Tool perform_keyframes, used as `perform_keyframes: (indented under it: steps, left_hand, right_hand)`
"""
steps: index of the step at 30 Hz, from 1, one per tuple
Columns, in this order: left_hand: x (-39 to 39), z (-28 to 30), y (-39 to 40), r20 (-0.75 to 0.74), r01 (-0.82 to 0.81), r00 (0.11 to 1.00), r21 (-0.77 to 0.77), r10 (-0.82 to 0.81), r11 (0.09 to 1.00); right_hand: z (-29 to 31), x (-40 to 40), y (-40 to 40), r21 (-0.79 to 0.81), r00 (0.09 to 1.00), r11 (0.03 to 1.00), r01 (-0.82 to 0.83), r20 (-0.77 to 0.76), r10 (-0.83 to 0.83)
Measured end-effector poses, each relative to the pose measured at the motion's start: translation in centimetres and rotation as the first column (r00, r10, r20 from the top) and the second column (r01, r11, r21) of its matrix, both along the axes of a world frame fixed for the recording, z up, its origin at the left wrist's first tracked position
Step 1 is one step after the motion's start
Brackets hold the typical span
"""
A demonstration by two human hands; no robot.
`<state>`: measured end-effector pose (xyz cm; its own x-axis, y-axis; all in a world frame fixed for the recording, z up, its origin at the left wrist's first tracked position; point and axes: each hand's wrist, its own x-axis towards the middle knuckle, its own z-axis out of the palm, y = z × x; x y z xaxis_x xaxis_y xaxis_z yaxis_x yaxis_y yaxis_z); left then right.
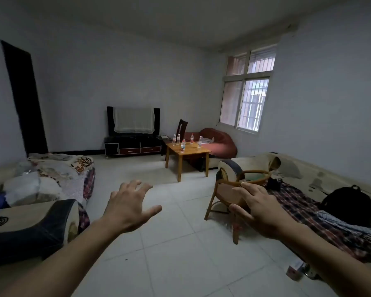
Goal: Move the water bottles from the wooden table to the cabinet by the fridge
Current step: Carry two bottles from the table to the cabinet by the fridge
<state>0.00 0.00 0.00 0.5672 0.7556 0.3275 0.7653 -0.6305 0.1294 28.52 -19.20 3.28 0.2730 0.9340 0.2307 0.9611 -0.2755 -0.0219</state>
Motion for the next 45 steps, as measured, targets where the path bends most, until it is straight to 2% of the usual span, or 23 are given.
perform_keyframes:
  steps: [3, 6, 7, 12, 18, 31, 38, 45]
  left_hand:
    - [3.7, 0.2, 2.2, -0.046, -0.015, 0.999, 0.029, 0.016, 0.999]
    - [8.0, 0.5, 4.7, -0.066, -0.031, 0.997, 0.039, 0.034, 0.999]
    - [9.4, 0.5, 5.6, -0.076, -0.035, 0.996, 0.043, 0.038, 0.998]
    - [16.0, 0.2, 9.1, -0.087, -0.023, 0.996, 0.015, 0.024, 1.0]
    - [21.3, -0.7, 15.3, -0.075, -0.02, 0.997, -0.016, 0.019, 1.0]
    - [28.5, -1.6, 37.2, 0.035, 0.006, 0.999, -0.041, -0.004, 0.999]
    - [33.1, -3.4, 46.1, -0.015, 0.022, 1.0, -0.095, -0.024, 0.995]
    - [42.2, -3.9, 55.7, -0.01, 0.035, 0.999, -0.085, -0.036, 0.996]
  right_hand:
    - [-0.7, 3.7, 2.4, 0.014, 0.999, 1.0, 0.017, -0.051, -0.017]
    - [-1.4, 7.9, 5.2, 0.062, 0.98, 0.998, 0.014, -0.197, -0.002]
    - [-1.6, 9.4, 6.0, 0.066, 0.979, 0.998, 0.01, -0.203, 0.003]
    - [-1.6, 15.6, 9.8, 0.021, 0.991, 1.0, 0.011, -0.134, -0.008]
    - [-1.8, 20.8, 15.6, -0.012, 0.989, 0.999, 0.045, -0.143, -0.046]
    - [-1.3, 26.9, 36.2, -0.026, 0.996, 0.996, 0.085, -0.03, -0.086]
    - [-3.4, 31.3, 45.1, -0.088, 0.992, 0.991, 0.101, -0.065, -0.107]
    - [-4.1, 40.1, 55.0, 0.012, 0.987, 0.994, 0.104, -0.123, -0.102]
